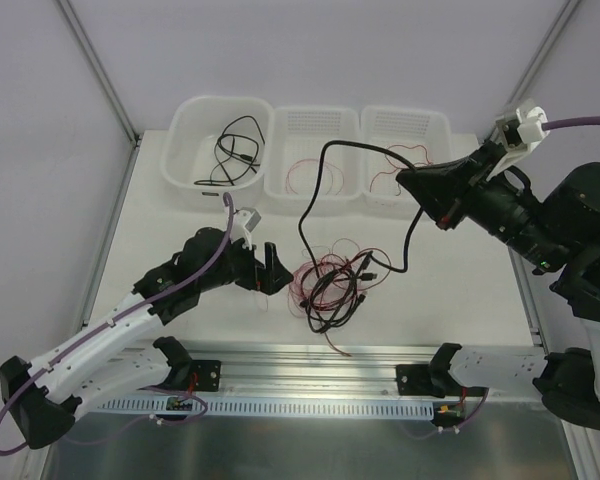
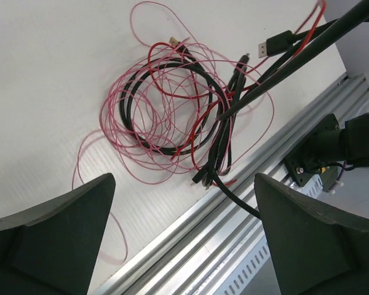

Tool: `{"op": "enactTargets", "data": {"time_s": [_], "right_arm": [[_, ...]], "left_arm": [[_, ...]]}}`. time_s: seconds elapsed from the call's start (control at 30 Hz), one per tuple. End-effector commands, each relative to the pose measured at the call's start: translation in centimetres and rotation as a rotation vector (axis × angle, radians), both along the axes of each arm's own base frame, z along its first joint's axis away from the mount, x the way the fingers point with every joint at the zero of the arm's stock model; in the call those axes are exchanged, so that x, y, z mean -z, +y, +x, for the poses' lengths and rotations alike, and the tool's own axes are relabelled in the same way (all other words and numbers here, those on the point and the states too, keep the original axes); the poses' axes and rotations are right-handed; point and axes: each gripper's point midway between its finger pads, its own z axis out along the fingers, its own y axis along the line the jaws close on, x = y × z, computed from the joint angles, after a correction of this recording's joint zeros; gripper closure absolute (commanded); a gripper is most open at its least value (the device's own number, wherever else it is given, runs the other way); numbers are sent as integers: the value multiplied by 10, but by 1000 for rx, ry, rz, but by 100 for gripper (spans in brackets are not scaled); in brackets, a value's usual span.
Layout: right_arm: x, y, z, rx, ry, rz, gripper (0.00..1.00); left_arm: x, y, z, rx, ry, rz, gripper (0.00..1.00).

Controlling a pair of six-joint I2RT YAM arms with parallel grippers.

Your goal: Untangle the cables

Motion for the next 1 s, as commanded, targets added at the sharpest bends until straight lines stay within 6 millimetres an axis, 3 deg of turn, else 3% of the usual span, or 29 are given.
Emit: {"op": "enactTargets", "data": {"time_s": [0.0, 0.07, 0.13, 0.2, 0.27, 0.33, 0.47, 0.53, 0.67, 0.7, 0.77, 0.8, 0.87, 0.97], "right_arm": [[-72, -8, -18, -57, -220, 182, 99], [-78, -6, -24, -89, -242, 209, 99], [-71, -2, -26, -111, -227, 203, 99], [-48, 6, -21, -118, -176, 184, 99], [-24, 18, -23, -164, -132, 155, 99], [-18, 25, -27, -202, -108, 179, 99], [-5, 33, -27, -223, -66, 173, 99], [-6, 34, -28, -233, -64, 179, 100], [-8, 33, -30, -239, -70, 184, 99], [-7, 33, -30, -234, -69, 180, 99], [2, 29, -25, -204, -62, 152, 99], [6, 28, -21, -182, -56, 144, 99], [26, 26, -15, -151, -36, 101, 99], [61, 19, 0, -59, 8, 34, 99]], "left_arm": [[-15, -6, -7, 75, -90, -48, 2], [-25, -6, -8, 87, -134, -74, 2], [-40, -8, -7, 97, -196, -116, 2], [-56, -11, -4, 105, -264, -169, 2], [-60, -15, -4, 125, -292, -195, 3], [-76, -29, -2, 168, -348, -261, 4], [-88, -50, -2, 256, -377, -320, 5], [-82, -56, 6, 246, -389, -307, 7], [-81, -61, 18, 230, -417, -290, 28], [-81, -61, 19, 231, -420, -288, 42], [-85, -60, 18, 228, -431, -294, 58], [-87, -56, 16, 220, -437, -289, 75], [-94, -50, 15, 209, -455, -274, 89], [-110, -38, 8, 201, -489, -253, 97]]}}
